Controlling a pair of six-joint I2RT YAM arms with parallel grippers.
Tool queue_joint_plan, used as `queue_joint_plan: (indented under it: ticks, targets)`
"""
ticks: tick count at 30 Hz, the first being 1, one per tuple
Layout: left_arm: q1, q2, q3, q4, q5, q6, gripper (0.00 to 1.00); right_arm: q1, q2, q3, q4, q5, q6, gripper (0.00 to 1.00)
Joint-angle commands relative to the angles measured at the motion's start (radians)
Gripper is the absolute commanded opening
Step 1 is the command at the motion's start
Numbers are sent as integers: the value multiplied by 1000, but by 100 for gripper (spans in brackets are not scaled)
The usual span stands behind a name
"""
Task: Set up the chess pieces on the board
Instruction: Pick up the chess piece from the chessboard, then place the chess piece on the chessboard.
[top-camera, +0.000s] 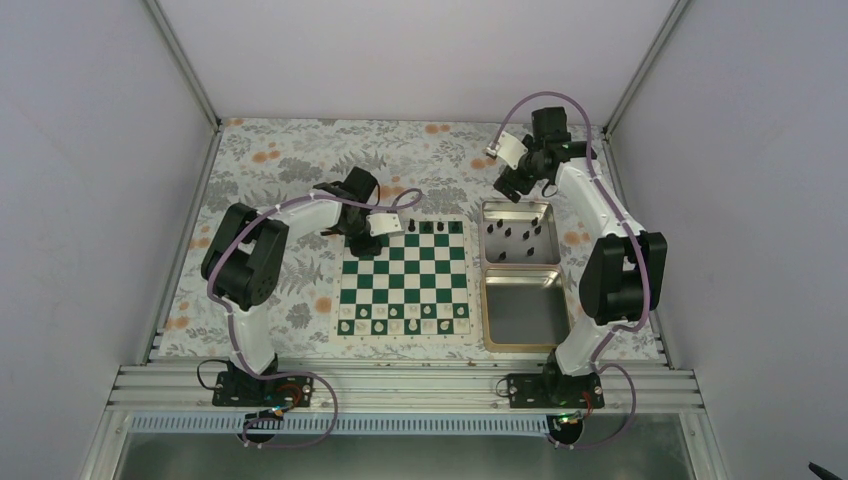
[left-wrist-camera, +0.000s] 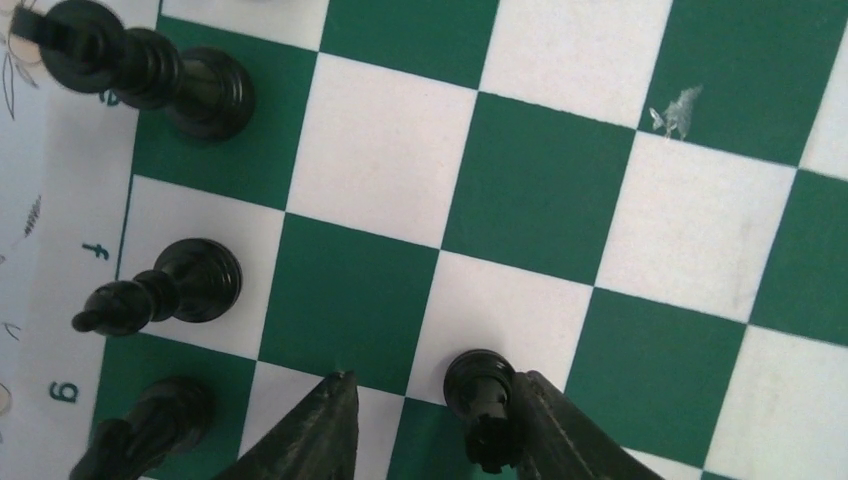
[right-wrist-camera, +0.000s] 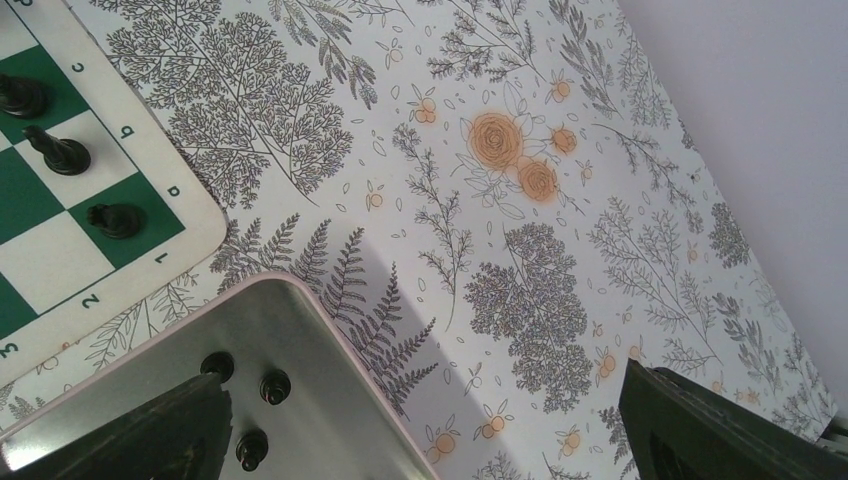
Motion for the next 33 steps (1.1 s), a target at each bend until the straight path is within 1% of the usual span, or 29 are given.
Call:
queue_joint_plan:
  ticks: [1, 5, 10, 14, 21, 26, 29, 33]
  targets:
    - [-10, 2, 18, -21, 25, 21, 36, -9, -24, -7, 13, -4, 11, 100]
    - [-10, -12, 19, -25, 23, 20, 33, -8, -25, -9, 8, -7, 10, 100]
    - [-12, -29, 13, -20, 26, 14, 20, -9, -27, -11, 6, -8, 7, 100]
    - [-13, -31, 12, -18, 23, 6, 14, -9, -27, -11, 7, -8, 7, 100]
    - [-13, -78, -15, -23, 1, 0, 12, -8, -28, -8, 0, -12, 8, 100]
    - [1, -165, -68, -29, -50, -1, 11, -8, -31, -4, -2, -13, 8, 100]
    - [34, -209, -81, -46, -69, 8, 11, -9, -34, -4, -6, -16, 8, 100]
    - [115, -227, -77, -61, -87, 36, 11, -9, -39, -2, -10, -20, 8, 100]
